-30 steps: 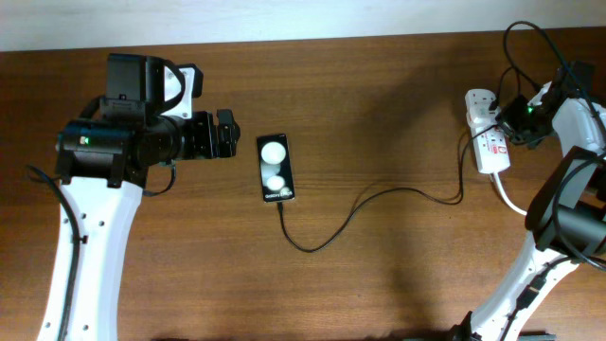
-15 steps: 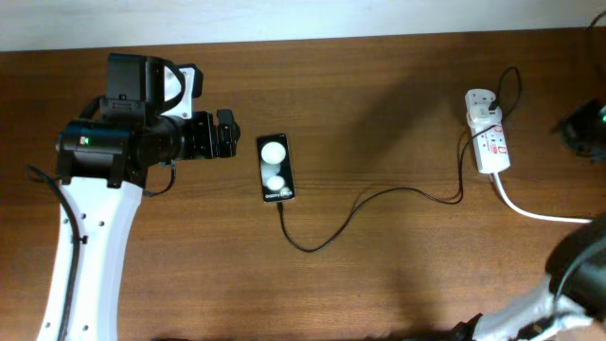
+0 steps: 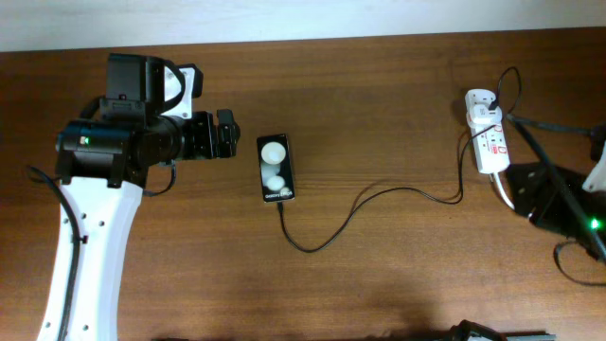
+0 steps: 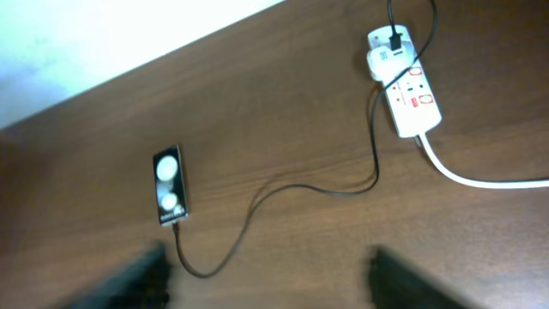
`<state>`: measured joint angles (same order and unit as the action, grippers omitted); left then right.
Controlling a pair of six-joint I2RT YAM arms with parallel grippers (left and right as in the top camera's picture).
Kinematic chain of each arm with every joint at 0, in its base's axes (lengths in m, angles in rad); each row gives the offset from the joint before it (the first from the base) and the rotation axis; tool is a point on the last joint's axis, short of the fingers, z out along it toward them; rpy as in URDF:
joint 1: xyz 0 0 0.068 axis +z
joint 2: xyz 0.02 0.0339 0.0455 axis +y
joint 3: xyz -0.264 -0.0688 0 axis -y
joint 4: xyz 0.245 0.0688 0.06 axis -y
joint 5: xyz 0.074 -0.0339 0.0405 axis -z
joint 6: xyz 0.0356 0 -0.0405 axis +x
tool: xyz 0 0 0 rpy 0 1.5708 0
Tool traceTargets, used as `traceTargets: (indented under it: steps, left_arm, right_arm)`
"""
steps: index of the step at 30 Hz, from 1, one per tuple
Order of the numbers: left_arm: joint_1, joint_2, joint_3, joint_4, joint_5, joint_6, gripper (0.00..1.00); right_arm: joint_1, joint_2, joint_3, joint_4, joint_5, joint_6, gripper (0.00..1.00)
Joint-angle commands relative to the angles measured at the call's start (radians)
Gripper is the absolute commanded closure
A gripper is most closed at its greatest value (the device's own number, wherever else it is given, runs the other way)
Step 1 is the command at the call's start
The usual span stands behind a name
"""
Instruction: Plug charger to phone and switch on socket
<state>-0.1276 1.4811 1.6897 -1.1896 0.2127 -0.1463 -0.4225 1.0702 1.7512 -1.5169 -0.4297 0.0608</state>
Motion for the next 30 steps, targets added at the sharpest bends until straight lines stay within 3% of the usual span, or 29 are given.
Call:
traceTargets:
  steps: [1, 7, 11, 15, 18, 22, 30]
  left_arm:
    - [0.003, -0.01, -0.001, -0.002, 0.008, 0.002, 0.01]
    - [0.003, -0.01, -0.002, -0.002, 0.008, 0.002, 0.01]
    - [0.003, -0.01, -0.001, -0.002, 0.008, 0.002, 0.01]
    - [0.003, -0.01, -0.001, -0.002, 0.008, 0.002, 0.01]
    - [0.003, -0.01, -0.001, -0.002, 0.008, 0.002, 0.01]
    - [0.003, -0.01, -0.002, -0.002, 0.008, 0.002, 0.01]
    - [0.003, -0.01, -0.002, -0.002, 0.008, 0.002, 0.01]
  right_arm:
    - [0.004, -0.008, 0.002, -0.008, 0.023, -0.005, 0.01]
    - [0.004, 0.002, 0.002, -0.013, 0.095, -0.005, 0.01]
    - [0.004, 0.003, 0.001, -0.022, 0.101, -0.16, 0.01]
    - [0.009, -0.014, -0.023, -0.013, 0.103, -0.188, 0.01]
    - [0.155, -0.158, -0.233, 0.285, 0.165, -0.187, 0.01]
    - [0.334, -0.479, -0.739, 0.773, 0.277, -0.183, 0.01]
    - [0.392, -0.913, -1.411, 1.202, 0.272, -0.176, 0.01]
